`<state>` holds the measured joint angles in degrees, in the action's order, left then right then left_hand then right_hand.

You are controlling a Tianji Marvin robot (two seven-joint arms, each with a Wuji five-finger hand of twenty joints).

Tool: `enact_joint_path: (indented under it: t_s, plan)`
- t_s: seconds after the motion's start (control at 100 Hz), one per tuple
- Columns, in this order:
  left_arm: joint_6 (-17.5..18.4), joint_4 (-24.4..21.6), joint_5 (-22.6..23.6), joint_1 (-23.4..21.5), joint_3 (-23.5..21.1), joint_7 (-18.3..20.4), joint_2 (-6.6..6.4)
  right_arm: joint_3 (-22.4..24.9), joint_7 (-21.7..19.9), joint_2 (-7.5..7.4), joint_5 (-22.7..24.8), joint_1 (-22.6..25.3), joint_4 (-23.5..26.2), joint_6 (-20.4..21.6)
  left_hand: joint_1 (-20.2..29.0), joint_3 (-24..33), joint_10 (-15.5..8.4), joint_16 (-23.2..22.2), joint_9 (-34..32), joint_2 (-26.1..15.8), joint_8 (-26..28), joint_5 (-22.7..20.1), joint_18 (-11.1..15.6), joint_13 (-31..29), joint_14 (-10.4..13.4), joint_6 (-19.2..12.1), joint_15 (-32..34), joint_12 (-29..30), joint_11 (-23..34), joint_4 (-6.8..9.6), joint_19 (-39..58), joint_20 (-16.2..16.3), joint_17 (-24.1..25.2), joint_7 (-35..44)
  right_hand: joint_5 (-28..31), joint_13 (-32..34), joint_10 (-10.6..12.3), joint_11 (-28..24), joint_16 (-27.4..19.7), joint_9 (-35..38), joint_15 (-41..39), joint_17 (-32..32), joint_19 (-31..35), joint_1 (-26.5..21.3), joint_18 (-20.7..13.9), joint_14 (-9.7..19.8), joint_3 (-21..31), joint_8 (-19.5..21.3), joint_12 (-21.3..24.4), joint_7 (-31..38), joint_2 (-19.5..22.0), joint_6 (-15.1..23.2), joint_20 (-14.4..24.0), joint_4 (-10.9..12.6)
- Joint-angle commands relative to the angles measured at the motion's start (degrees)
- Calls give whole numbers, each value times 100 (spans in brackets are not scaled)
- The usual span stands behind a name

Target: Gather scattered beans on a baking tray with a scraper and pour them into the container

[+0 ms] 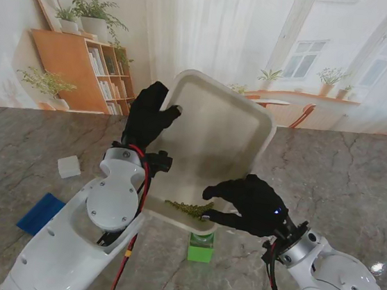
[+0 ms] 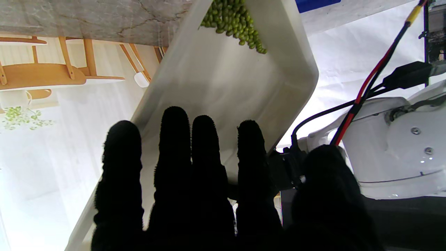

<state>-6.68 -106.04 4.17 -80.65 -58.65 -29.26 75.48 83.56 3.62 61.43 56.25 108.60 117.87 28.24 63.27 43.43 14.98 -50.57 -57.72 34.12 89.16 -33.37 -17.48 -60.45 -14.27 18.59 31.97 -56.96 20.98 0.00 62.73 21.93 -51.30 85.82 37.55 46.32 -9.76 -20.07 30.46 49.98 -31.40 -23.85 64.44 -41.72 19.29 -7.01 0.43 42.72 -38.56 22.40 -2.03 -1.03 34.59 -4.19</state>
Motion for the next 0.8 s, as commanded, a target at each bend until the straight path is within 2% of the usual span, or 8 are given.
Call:
enact_joint_path:
  t_s: [0.0,0.39,0.43,0.56,0.79]
  plan:
    - [9,-20,-7,46,24,5,6,-20,-78,-25,-15,-27,-73,3,248,398,-855,-31,-359,-199,79,-100,1024,-260,563,-82,50,-87,309,887,598,490,-276,61,27,55,7,65,-4,0,74,-16,-53,-61,24,45,-92,-87,48,18,244,84,-62,198]
    - [74,40,138,153,112,94,-17,-71,-33,-27,-1,-92,-206,-9,238,385,-877,-28,-352,-213,79,-101,1010,-254,579,-106,38,-87,300,894,587,503,-268,63,25,44,5,67,-8,-3,81,-15,-53,-63,19,43,-91,-89,49,14,243,80,-63,199]
    - [78,39,147,161,120,104,-19,-64,-26,-27,11,-87,-202,-10,232,387,-890,-28,-357,-237,79,-103,1094,-257,588,-114,37,-85,302,900,590,507,-278,63,27,46,1,64,-7,4,80,-21,-51,-63,18,44,-90,-89,47,15,243,84,-63,199]
    - [95,48,154,187,140,97,-13,-55,10,-26,45,-88,-224,-12,237,381,-885,-28,-356,-225,79,-101,1008,-261,589,-112,35,-85,305,908,575,509,-263,63,22,44,-4,66,-8,-1,81,-17,-51,-63,24,41,-90,-91,48,11,243,80,-63,199]
    - [147,52,128,217,158,103,-11,-71,82,-23,71,-120,-301,11,233,384,-888,-36,-354,-224,79,-105,1040,-258,587,-121,36,-85,303,915,585,524,-268,65,19,47,3,66,-6,-3,76,-22,-47,-63,27,42,-90,-90,47,10,246,77,-61,199]
